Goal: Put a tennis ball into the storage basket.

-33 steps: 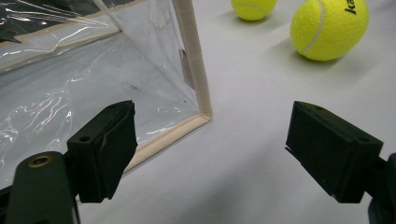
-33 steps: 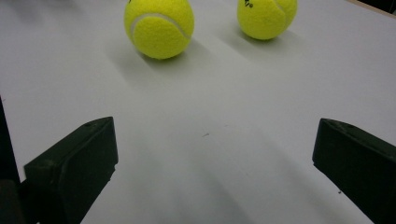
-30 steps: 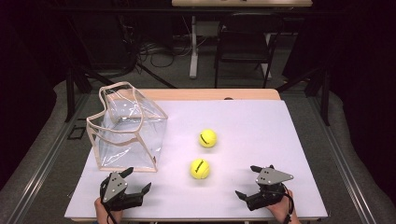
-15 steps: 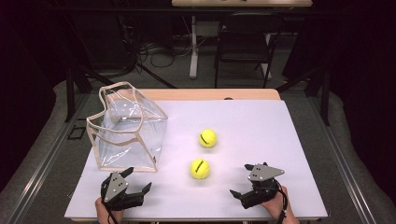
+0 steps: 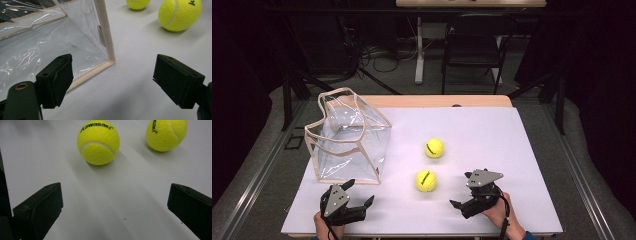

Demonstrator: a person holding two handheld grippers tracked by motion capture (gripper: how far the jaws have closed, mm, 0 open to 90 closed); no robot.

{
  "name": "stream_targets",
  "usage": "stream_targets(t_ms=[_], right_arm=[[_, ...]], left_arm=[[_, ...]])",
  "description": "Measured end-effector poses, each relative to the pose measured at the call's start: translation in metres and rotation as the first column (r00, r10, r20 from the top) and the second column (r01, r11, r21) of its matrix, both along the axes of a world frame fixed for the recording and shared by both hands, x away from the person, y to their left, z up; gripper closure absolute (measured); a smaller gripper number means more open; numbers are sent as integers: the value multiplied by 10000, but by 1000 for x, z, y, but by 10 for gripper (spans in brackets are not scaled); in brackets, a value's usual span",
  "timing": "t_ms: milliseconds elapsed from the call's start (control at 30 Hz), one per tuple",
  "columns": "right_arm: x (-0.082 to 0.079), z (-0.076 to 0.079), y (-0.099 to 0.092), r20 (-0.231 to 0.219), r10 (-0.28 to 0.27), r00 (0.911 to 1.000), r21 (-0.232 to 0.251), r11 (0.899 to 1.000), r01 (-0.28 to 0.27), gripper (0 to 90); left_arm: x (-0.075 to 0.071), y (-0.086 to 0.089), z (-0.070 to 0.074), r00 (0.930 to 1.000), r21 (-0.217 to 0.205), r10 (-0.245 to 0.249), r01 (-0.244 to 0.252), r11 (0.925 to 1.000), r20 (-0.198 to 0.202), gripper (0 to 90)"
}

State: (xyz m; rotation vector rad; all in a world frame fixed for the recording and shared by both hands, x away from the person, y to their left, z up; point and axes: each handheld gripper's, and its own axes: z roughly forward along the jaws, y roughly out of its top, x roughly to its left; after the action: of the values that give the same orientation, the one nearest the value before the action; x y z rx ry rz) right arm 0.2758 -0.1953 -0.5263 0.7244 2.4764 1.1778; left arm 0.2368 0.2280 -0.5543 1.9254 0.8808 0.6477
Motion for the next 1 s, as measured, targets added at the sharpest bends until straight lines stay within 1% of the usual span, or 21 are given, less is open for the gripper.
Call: stream_targets(t_ms=[233, 467, 633, 733, 833, 933, 1000], right_arm=[[7, 2, 12, -114, 206, 9997, -162, 9997, -208, 0], [14, 5, 19, -172, 253, 9995, -240, 9994, -257, 0], [17, 7, 24, -203, 303, 9993, -217, 9993, -308, 0], [20, 8, 27, -250, 320, 9992, -232, 9992, -326, 0], [22, 8, 30, -225, 385, 9990, -253, 9989, -391, 0], [25, 8, 36, -309, 543, 9980, -295, 9980, -552, 0], [27, 9, 39, -347, 622, 9975, -272, 9976, -631, 0]], left_arm=[[0, 0, 0, 10000, 35, -14, 13, 10000, 38, 161], [1, 0, 0, 10000, 44, -90, 90, 9999, -13, 161], [1, 0, -1, 9999, -5, -114, 114, 9999, -26, 161], [0, 0, 0, 9999, 35, -138, 138, 9999, -15, 161], [0, 0, 0, 9998, 17, -203, 203, 9998, -31, 161], [1, 0, 0, 9997, -16, -223, 223, 9997, -24, 161], [2, -1, -1, 9997, 63, -252, 253, 9997, -19, 161]])
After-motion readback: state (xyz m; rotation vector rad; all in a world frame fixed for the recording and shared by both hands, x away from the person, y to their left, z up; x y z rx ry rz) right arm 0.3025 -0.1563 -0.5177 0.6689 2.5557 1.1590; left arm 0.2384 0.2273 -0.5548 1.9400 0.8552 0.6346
